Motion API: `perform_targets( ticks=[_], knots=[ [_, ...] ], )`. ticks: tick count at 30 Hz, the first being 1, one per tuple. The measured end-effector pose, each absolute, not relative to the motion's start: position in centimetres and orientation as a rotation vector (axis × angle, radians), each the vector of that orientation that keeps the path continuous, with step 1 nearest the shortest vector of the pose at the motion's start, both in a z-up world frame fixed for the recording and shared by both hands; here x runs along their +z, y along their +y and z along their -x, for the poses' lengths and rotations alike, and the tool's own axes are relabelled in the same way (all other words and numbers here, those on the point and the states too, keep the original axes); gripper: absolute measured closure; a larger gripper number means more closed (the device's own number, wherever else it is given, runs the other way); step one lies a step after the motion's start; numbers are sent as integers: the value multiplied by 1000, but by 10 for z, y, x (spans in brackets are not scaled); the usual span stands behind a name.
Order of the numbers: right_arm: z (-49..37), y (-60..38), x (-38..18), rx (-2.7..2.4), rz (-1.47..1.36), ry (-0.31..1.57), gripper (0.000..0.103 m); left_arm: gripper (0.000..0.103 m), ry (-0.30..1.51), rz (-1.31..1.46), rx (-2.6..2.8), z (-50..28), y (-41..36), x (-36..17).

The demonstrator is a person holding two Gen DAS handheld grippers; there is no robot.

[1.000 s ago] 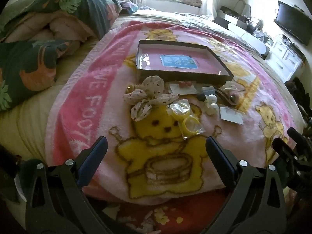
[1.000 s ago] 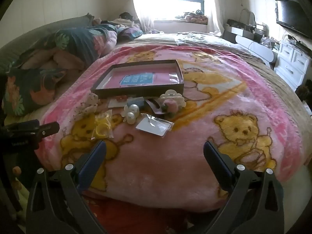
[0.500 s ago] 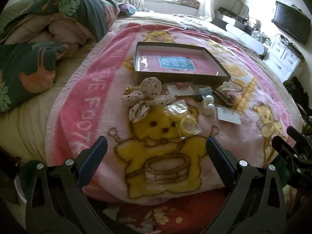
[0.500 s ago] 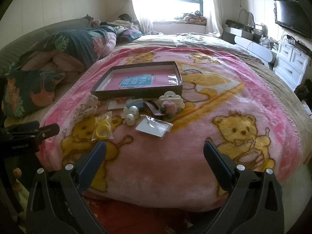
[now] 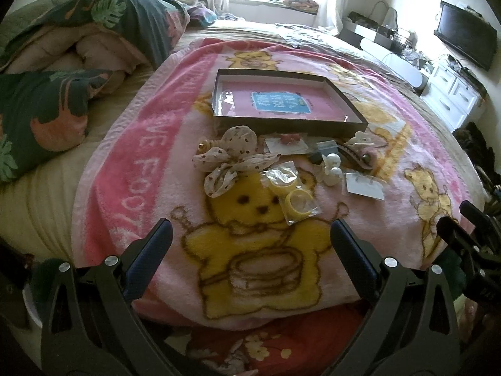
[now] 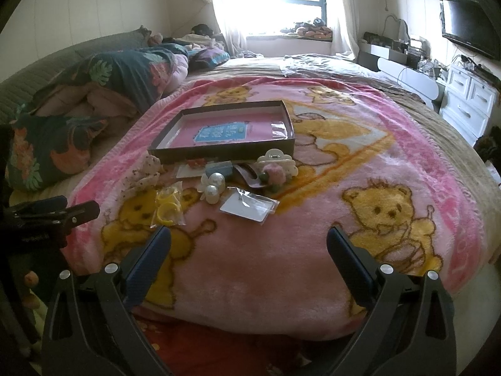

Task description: Organize jewelry

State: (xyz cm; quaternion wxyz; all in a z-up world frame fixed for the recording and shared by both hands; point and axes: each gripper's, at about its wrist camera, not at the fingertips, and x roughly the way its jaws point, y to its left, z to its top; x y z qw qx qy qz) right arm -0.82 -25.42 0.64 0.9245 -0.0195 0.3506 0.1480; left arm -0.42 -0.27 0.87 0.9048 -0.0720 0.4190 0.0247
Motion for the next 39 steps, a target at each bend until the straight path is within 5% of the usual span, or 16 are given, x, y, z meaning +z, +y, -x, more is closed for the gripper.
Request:
perform_targets(
  ticks=[39],
  knots=[
    [8,-253,12,307,37,708,4,9,856,145,56,1,0,12]
  ],
)
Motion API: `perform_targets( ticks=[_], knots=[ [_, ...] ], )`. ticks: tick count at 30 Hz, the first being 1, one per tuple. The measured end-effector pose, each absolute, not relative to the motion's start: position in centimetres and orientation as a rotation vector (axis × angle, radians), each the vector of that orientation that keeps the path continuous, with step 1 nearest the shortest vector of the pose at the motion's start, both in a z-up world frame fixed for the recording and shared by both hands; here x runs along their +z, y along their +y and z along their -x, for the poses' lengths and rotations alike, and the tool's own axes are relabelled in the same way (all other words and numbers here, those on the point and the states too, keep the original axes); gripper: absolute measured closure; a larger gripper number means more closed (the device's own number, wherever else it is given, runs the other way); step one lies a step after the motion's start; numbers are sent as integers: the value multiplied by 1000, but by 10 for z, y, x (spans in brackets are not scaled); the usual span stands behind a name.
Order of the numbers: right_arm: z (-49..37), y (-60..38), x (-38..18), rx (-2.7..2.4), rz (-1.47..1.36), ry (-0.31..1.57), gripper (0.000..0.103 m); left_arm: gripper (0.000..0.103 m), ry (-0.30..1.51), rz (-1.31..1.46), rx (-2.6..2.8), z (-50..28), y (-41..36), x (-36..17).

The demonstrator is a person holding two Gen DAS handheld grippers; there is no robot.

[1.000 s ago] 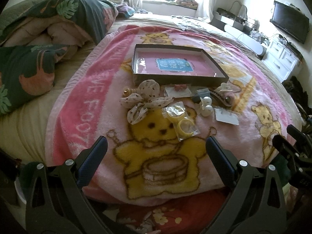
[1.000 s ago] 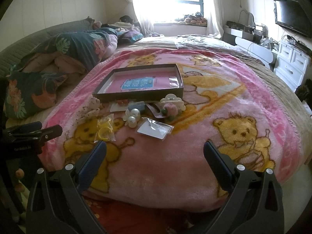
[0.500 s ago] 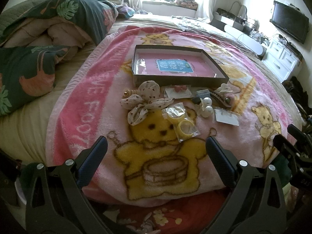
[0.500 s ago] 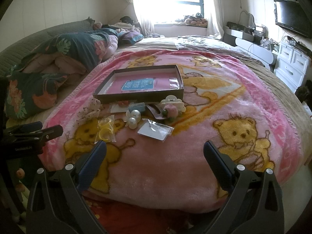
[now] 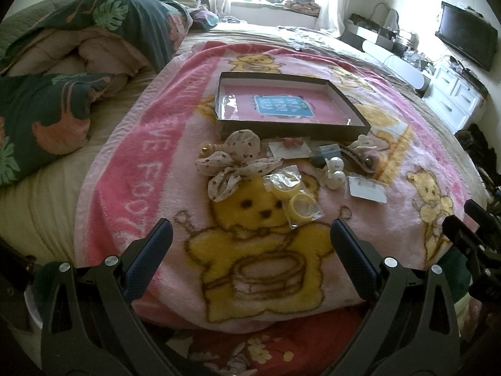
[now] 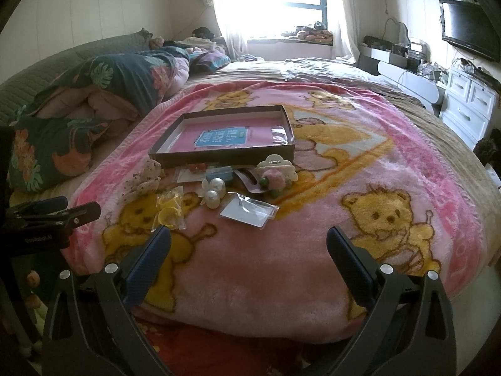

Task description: Organize jewelry

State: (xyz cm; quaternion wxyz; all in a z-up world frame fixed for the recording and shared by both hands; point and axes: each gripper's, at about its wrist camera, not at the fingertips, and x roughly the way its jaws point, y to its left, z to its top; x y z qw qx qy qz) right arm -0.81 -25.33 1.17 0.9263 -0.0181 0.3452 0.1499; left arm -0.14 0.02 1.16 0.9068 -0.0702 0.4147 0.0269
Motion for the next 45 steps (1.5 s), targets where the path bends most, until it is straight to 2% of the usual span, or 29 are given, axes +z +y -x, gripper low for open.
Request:
perform_targets(
  ticks=[12,27,43,45],
  knots=[
    [-13,-242,14,364,52,717,4,9,840,192,116,1,26,6],
    [-80,-232,7,413,50,742,4,9,891,233,176,-29,67,-17],
    [-181,-253,-29,333,47,857,4,9,963,243,14,-103,45,-52],
    [-189,-251,-34,331,47,865,4,11,982,238,12,-109,42,-61]
  ],
)
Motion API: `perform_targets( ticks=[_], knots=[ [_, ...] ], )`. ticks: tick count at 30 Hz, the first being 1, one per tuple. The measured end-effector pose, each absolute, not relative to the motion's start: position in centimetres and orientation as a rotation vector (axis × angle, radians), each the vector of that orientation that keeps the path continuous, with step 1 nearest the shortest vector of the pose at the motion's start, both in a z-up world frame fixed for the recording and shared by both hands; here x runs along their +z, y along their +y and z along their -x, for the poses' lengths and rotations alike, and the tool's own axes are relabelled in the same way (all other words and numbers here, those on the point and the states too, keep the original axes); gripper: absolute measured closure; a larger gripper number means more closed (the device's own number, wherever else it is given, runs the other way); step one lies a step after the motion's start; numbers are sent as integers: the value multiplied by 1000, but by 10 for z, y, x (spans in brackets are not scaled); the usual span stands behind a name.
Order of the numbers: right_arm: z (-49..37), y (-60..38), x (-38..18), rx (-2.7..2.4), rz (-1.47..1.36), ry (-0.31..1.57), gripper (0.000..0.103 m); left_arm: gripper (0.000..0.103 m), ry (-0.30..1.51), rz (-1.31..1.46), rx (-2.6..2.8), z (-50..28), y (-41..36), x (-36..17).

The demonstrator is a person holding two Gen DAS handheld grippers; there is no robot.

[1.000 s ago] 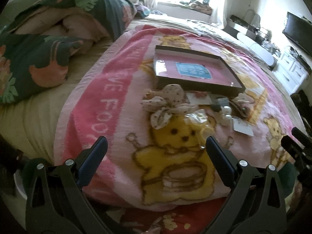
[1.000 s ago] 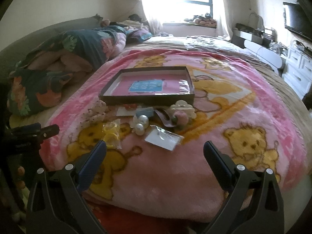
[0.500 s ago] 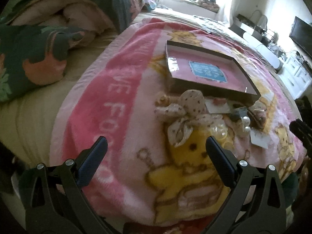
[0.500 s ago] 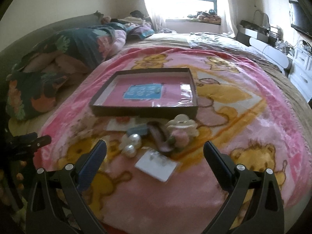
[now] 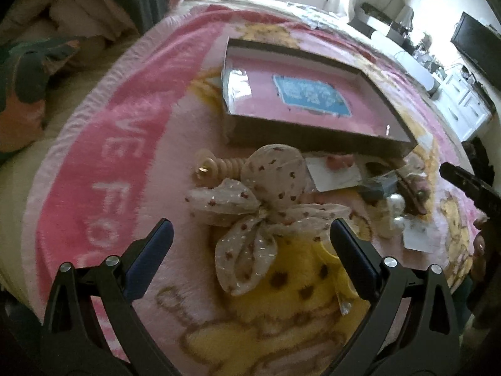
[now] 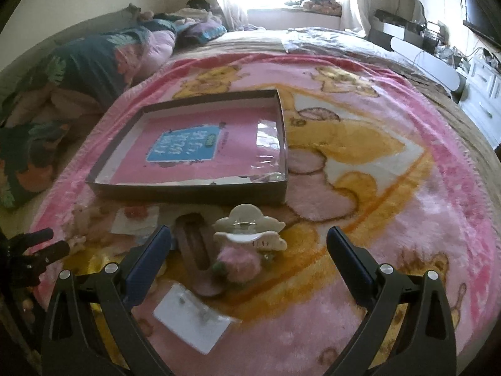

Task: Organize jewelry
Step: 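Grasp the polka-dot fabric bow with the left tool while the right tool grasps the white claw clip, then carry the bow over the box with the left tool while the right tool carries the white clip there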

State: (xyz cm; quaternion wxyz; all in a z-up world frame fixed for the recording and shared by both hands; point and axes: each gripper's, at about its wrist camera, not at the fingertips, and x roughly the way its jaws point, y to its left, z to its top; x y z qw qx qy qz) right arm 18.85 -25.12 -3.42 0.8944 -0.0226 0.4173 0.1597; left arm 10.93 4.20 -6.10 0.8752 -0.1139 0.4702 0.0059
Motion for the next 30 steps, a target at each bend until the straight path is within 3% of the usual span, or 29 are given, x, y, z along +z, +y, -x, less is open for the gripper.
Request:
perform_targets(
  ticks=[5,7,10,12,14,17,18,30],
  knots=[
    [-206,-246,-55,335,41,911,5,31,1009,243,-8,-114,41,-76],
    [-210,-243,-63,334,42,928,5,45,995,236,-24,-114,41,-77],
    [-218,-241,-72,337,33,962,22,66,984,213,-41,-114,40,-76],
    [-223,-244,-79,343,6,993,33,72,981,210,-55,-114,41,-76],
    [-225,-246,-82,358,-29,1001,36,80,975,206,-61,-111,41,-74],
    [-222,-248,-81,366,-34,983,38,82,962,214,-62,-107,43,-69],
    [-221,-249,-79,366,-34,974,44,82,960,221,-67,-106,43,-67],
    [-208,-300,-62,330,-185,914,44,82,879,201,-98,-103,35,-27]
  ],
)
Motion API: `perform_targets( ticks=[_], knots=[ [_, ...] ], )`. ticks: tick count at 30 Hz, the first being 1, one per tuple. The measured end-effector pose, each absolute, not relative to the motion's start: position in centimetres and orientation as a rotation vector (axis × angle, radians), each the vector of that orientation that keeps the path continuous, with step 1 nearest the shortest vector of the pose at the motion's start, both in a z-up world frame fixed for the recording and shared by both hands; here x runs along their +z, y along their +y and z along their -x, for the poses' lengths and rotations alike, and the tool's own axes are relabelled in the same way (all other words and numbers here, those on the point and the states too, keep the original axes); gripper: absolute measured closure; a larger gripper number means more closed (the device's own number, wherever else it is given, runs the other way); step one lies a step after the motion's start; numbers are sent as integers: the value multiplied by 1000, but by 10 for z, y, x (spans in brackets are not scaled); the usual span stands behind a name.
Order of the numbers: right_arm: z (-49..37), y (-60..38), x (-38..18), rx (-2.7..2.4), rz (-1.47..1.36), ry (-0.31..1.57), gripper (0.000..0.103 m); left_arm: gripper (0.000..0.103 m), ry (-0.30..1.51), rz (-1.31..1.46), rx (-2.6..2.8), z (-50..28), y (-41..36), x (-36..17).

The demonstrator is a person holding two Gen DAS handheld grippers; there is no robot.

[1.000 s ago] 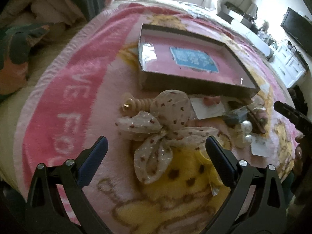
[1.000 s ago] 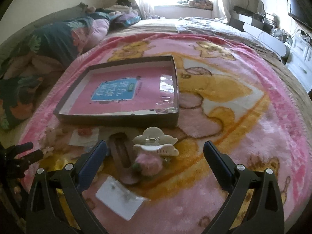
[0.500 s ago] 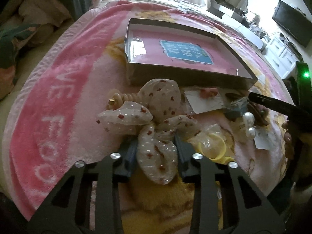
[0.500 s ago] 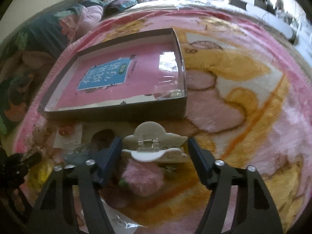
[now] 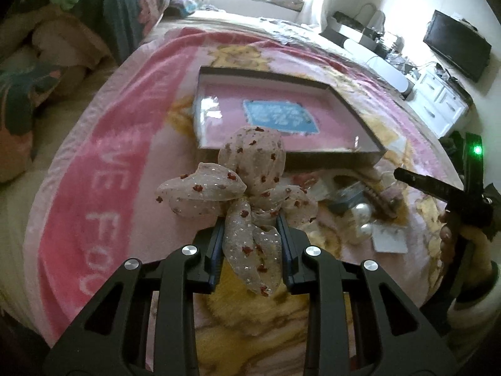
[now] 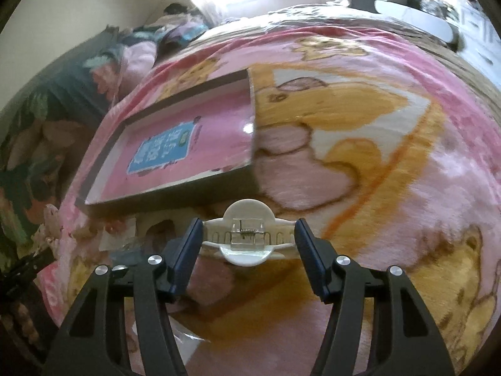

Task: Organize jewelry
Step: 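Carry the bow over the box with the left tool while the right tool carries the white clip there, then open the left tool to drop the bow in the box while the right tool releases the white clip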

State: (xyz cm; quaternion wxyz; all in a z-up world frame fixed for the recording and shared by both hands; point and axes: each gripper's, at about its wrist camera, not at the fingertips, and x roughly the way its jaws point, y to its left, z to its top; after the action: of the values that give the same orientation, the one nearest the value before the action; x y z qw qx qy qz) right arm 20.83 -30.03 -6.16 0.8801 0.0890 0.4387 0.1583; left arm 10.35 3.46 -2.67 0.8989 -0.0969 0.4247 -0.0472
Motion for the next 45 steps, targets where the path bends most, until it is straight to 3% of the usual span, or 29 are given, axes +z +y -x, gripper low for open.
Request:
perform_targets(
  ticks=[21,33,45],
  knots=[
    [-221,-315,1,332,-166,774,44,82,830,135,-131,-197,15,11],
    [-255,-260,12,413,-112,776,44,81,875,123,-79,-247,31,-2],
    [-291,-200,-13,470,4,853,44,79,945,144,-104,-269,35,-33]
  ],
)
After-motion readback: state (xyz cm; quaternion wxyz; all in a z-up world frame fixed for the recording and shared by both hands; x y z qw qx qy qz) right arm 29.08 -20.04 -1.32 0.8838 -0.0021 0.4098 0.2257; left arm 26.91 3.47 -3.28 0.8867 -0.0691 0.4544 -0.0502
